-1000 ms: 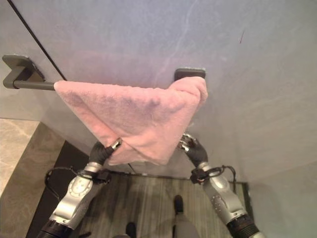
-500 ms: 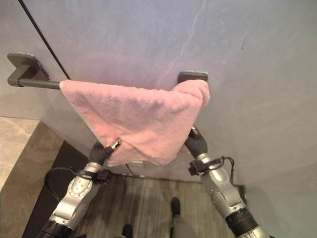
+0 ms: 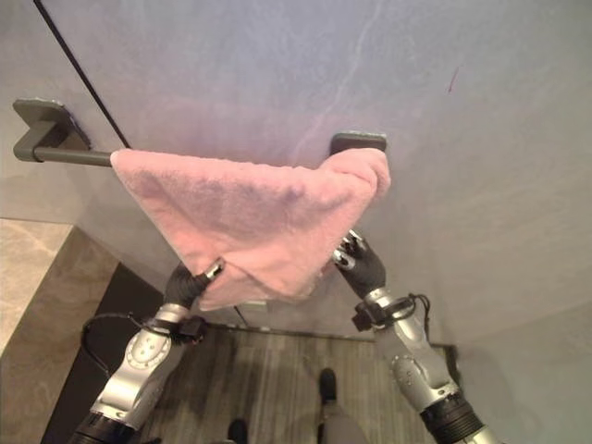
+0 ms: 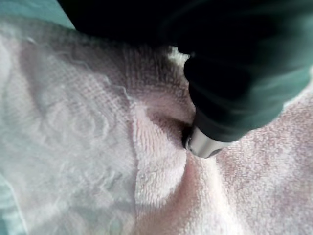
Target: Put brush and paste in cup on sink, flatten towel.
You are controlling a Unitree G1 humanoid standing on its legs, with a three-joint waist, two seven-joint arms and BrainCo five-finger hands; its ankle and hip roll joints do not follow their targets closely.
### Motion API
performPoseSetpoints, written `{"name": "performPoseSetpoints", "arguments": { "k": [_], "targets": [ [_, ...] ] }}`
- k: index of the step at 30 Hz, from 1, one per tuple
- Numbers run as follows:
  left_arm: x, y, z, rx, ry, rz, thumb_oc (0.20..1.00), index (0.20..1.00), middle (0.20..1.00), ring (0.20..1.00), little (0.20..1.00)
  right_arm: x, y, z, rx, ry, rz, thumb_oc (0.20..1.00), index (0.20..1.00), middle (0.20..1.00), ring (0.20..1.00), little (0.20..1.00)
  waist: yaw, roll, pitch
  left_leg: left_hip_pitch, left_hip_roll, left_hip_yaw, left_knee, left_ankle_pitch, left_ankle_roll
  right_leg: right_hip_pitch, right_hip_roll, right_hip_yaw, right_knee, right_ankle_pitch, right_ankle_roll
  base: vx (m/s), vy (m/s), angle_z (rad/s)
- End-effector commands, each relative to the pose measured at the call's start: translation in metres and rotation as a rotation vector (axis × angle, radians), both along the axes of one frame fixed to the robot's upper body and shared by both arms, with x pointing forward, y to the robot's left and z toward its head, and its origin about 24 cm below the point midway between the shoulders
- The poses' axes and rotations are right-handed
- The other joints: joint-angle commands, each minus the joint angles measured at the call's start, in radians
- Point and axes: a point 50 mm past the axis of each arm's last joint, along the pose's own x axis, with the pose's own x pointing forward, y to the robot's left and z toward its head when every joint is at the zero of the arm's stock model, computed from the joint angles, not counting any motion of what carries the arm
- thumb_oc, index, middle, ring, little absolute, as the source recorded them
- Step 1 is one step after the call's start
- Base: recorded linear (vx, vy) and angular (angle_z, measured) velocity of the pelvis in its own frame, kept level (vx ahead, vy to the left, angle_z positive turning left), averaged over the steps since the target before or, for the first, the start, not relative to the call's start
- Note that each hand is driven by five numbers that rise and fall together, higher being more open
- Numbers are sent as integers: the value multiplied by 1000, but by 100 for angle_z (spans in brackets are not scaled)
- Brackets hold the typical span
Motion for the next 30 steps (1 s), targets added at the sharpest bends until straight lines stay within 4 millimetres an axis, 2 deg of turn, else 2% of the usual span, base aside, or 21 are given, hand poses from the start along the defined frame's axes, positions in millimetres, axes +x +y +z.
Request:
{"name": "performPoseSetpoints", "arguments": {
  "k": [1, 6, 7, 8, 9, 10, 13, 16, 19, 21, 22, 24, 25, 30],
  "targets": [
    [-1, 11, 23, -7, -128, 11, 200, 200, 200, 200, 200, 0, 8, 36, 125, -168, 34, 200, 200, 200, 200, 200, -9, -54, -25, -88, 42, -52, -15, 99, -22, 87, -163, 34, -1, -48, 132, 0, 0, 0],
    [-9, 24, 54, -43, -260, 52, 200, 200, 200, 200, 200, -7, 12, 68, 42, -333, 66, 200, 200, 200, 200, 200, 4, -63, -23, -89, 41, -53, -15, 97, -21, 87, -168, 29, -1, -44, 136, 0, 5, 1],
    [-22, 34, 89, -64, -422, 66, 200, 200, 200, 200, 200, -17, 11, 97, 10, -490, 67, 200, 200, 200, 200, 200, 13, -64, -24, -87, 38, -55, -15, 95, -21, 90, -171, 25, -1, -43, 136, 0, 0, 0],
    [-22, 34, 89, -65, -422, 66, 200, 200, 200, 200, 200, -17, 11, 97, 10, -490, 67, 200, 200, 200, 200, 200, 12, -64, -24, -87, 38, -55, -15, 94, -21, 91, -171, 25, -1, -44, 137, 0, 0, 0],
    [-30, 36, 111, -98, -527, 59, 200, 200, 200, 200, 200, -26, 12, 112, 27, -566, 83, 200, 200, 200, 200, 200, 15, -66, -24, -88, 36, -55, -15, 93, -22, 91, -173, 23, -1, -43, 137, 0, 0, 0],
    [-30, 36, 111, -98, -526, 60, 200, 200, 200, 200, 200, -26, 12, 112, 27, -566, 83, 200, 200, 200, 200, 200, 14, -66, -24, -87, 36, -56, -15, 93, -22, 91, -173, 23, -1, -44, 137, -9, 11, 3],
    [-39, 37, 130, -170, -629, 48, 200, 200, 200, 200, 200, -38, 18, 126, 47, -637, 140, 200, 200, 200, 200, 200, 16, -73, -23, -87, 36, -54, -15, 92, -24, 91, -174, 26, -1, -43, 137, -3, 2, 1],
    [-41, 38, 130, -164, -632, 60, 200, 200, 200, 200, 200, -38, 24, 123, 27, -623, 179, 200, 200, 200, 200, 200, 20, -76, -23, -87, 35, -53, -15, 92, -24, 92, -175, 25, -1, -42, 137, 0, 0, 0],
    [-38, 42, 118, -156, -568, 97, 200, 200, 200, 200, 200, -33, 32, 116, -64, -592, 199, 200, 200, 200, 200, 200, 28, -77, -19, -87, 34, -55, -15, 93, -23, 94, -176, 21, -1, -42, 135, -8, 2, -2],
    [-31, 46, 99, -168, -469, 135, 200, 200, 200, 200, 200, -20, 42, 97, -140, -500, 208, 200, 200, 200, 200, 200, 39, -75, -12, -89, 33, -59, -15, 96, -21, 95, -176, 16, -1, -41, 131, 0, 0, 0],
    [-31, 46, 99, -168, -470, 136, 200, 200, 200, 200, 200, -20, 42, 97, -140, -500, 209, 200, 200, 200, 200, 200, 38, -75, -11, -89, 33, -59, -15, 96, -21, 95, -175, 15, -1, -41, 131, 0, 0, 0],
    [-25, 51, 78, -160, -356, 174, 200, 200, 200, 200, 200, -13, 49, 86, -187, -450, 203, 200, 200, 200, 200, 200, 46, -69, -3, -91, 34, -62, -15, 100, -20, 97, -176, 12, -1, -40, 129, 0, 0, 0],
    [-25, 51, 78, -160, -356, 174, 200, 200, 200, 200, 200, -13, 49, 86, -187, -450, 203, 200, 200, 200, 200, 200, 46, -69, -3, -91, 34, -62, -15, 100, -20, 97, -176, 12, -1, -40, 129, 0, 0, 0],
    [-19, 49, 45, -94, -192, 166, 200, 200, 200, 200, 200, -7, 57, 66, -200, -348, 216, 200, 200, 200, 200, 200, 55, -61, 1, -93, 34, -68, -15, 104, -19, 100, -179, 3, -1, -41, 128, 0, 0, 0]
  ]
}}
